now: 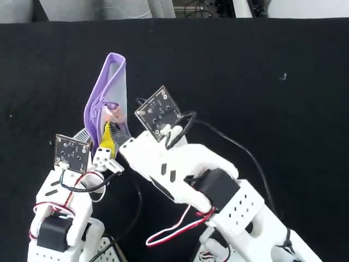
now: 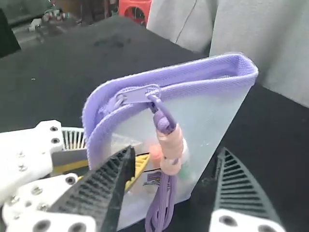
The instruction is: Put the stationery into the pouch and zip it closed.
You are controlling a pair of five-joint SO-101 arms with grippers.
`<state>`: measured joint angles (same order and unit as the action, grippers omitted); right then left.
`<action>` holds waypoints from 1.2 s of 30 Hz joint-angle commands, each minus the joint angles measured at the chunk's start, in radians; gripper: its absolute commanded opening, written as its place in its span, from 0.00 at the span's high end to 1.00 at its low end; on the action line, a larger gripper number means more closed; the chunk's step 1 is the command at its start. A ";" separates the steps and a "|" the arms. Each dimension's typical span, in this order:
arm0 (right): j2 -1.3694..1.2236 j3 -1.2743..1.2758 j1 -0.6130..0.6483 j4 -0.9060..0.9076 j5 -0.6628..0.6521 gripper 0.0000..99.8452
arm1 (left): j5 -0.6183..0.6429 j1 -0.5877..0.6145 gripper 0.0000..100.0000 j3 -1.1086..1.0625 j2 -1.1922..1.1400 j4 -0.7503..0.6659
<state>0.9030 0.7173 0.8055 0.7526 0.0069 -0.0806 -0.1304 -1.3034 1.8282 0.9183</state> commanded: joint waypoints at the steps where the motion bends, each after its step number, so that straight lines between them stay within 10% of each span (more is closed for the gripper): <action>1: -0.005 -0.005 0.017 -0.040 -0.009 0.74 | -0.012 0.002 0.97 -0.008 -0.002 0.011; 36: -0.004 0.128 -0.060 -0.129 -0.078 0.81 | -0.054 -0.093 0.97 0.010 0.000 0.035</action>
<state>0.8968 0.8569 0.7549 0.5961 -0.0667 -0.1250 -0.2332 -1.2988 1.8282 0.9459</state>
